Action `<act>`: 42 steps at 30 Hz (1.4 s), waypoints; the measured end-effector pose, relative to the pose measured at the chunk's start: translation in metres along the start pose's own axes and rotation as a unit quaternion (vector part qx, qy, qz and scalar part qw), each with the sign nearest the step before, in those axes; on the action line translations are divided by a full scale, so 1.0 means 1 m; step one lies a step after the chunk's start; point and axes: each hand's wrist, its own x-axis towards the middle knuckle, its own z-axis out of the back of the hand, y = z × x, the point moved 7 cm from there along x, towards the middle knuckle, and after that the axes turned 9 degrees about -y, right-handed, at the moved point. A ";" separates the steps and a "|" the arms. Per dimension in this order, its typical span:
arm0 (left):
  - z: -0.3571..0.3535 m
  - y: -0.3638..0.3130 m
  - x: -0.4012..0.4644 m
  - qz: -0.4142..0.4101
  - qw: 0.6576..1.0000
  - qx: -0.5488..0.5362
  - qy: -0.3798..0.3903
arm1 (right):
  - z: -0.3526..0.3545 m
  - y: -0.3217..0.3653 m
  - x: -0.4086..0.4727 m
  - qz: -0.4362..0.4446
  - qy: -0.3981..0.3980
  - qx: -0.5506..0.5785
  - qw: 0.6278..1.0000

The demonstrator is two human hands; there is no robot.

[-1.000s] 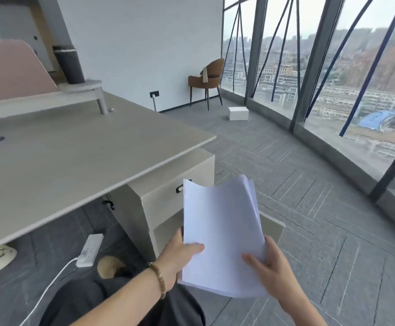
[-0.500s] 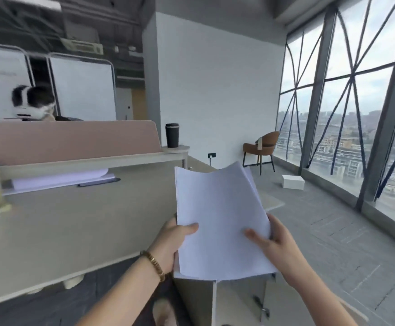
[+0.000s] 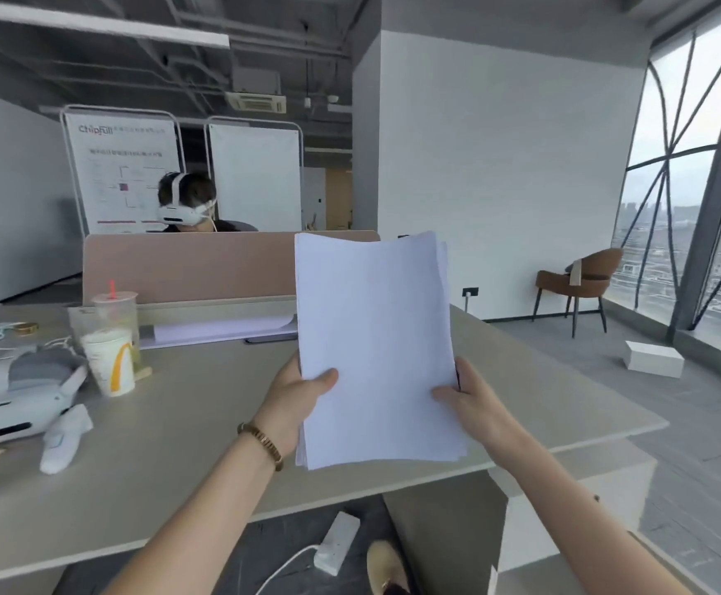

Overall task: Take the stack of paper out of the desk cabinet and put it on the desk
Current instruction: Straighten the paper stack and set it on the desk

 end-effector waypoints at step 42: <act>0.047 0.049 0.093 -0.101 0.985 -0.020 -0.141 | -0.089 0.007 0.105 0.080 -0.067 0.197 0.975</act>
